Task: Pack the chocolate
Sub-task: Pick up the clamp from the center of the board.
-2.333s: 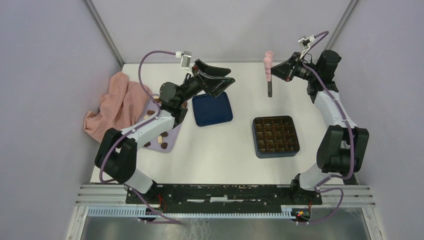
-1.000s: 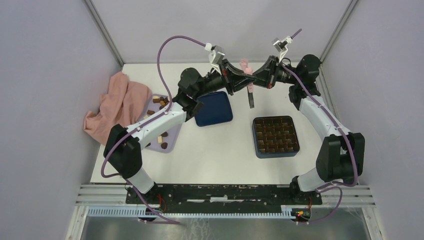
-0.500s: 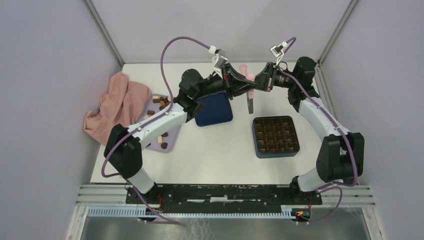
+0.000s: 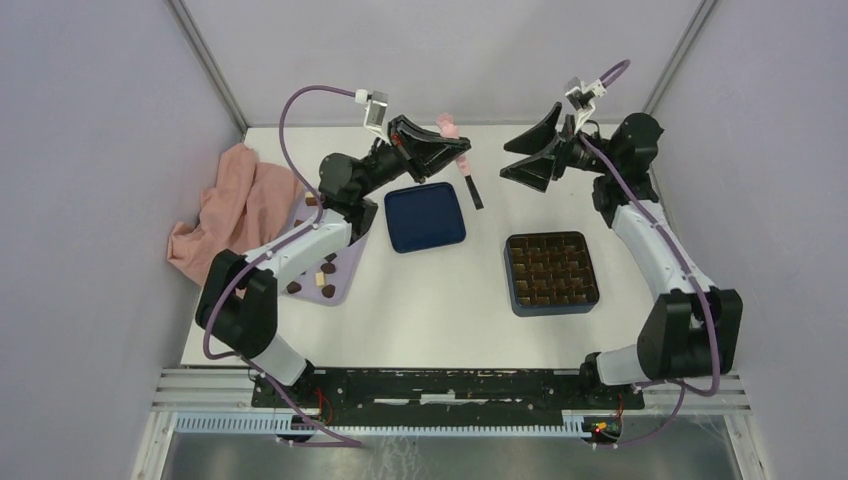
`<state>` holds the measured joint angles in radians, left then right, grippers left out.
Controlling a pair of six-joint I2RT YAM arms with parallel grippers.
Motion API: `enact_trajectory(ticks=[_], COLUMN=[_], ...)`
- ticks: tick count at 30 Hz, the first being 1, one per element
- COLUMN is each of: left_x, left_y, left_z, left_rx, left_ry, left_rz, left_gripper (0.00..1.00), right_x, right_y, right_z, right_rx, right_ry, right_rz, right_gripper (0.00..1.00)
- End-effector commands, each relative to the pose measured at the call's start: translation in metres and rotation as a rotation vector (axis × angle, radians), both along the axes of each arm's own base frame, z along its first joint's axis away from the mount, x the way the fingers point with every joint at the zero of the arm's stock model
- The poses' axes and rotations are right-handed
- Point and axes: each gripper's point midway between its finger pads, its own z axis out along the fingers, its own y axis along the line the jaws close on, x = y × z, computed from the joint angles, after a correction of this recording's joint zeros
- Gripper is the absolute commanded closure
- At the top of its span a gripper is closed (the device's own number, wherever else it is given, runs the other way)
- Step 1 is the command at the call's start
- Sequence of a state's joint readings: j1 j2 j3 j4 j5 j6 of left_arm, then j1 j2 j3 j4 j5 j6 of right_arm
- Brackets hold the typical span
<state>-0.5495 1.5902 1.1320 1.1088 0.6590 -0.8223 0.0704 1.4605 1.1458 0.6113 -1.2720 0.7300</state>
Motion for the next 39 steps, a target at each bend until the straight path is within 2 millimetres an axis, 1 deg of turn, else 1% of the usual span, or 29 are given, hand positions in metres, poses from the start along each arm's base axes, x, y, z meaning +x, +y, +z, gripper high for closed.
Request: enact_trajectory(ticks=[1,2,3,4,5,7,9,13,17,20,28,30,33,39], left_x=[-0.037,-0.039,-0.041,-0.043,-0.045,-0.050,-0.055,-0.067,-0.075,-0.077,-0.079,-0.079,-0.078,-0.080], left_y=[0.017,0.017,0.018,0.018,0.018,0.018,0.018,0.015,0.009,0.006,0.002,0.003,0.004,0.008], left_z=[0.053,0.055,0.057,0.060,0.063,0.070,0.077,0.091,0.098,0.099,0.098,0.098,0.098,0.100], left_rx=[-0.085,-0.077,-0.071,-0.069,-0.069,-0.072,-0.084,-0.126,-0.139,-0.144,-0.171,-0.179,-0.191,-0.226], left_ry=[-0.147,-0.165,-0.183,-0.200,-0.219,-0.253,-0.283,-0.320,-0.344,-0.350,-0.337,-0.336,-0.327,-0.328], left_rz=[-0.032,-0.030,-0.030,-0.034,-0.037,-0.051,-0.070,-0.120,-0.150,-0.160,-0.176,-0.173,-0.175,-0.178], left_gripper=[0.98,0.98,0.98,0.98,0.98,0.98,0.98,0.98,0.98,0.98,0.98,0.98,0.98,0.98], right_x=[-0.017,-0.022,-0.030,-0.035,-0.040,-0.053,-0.058,-0.058,-0.058,-0.058,-0.069,-0.071,-0.074,-0.076], right_y=[-0.012,-0.011,-0.011,-0.011,-0.010,-0.004,0.004,0.014,0.026,0.035,0.059,0.062,0.064,0.067], right_z=[0.032,0.032,0.031,0.028,0.035,0.038,0.039,0.049,0.054,0.053,0.066,0.070,0.075,0.066], right_rx=[-0.193,-0.245,-0.271,-0.274,-0.248,-0.182,-0.152,-0.104,-0.039,-0.016,0.104,0.131,0.152,0.135], right_ry=[-0.520,-0.626,-0.677,-0.689,-0.722,-0.670,-0.620,-0.525,-0.406,-0.351,-0.221,-0.208,-0.202,-0.177], right_rz=[-0.095,-0.117,-0.131,-0.144,-0.156,-0.136,-0.119,-0.152,-0.149,-0.142,-0.055,-0.038,-0.012,0.012], right_gripper=[0.02,0.02,0.02,0.02,0.02,0.02,0.02,0.02,0.02,0.02,0.02,0.02,0.06,0.13])
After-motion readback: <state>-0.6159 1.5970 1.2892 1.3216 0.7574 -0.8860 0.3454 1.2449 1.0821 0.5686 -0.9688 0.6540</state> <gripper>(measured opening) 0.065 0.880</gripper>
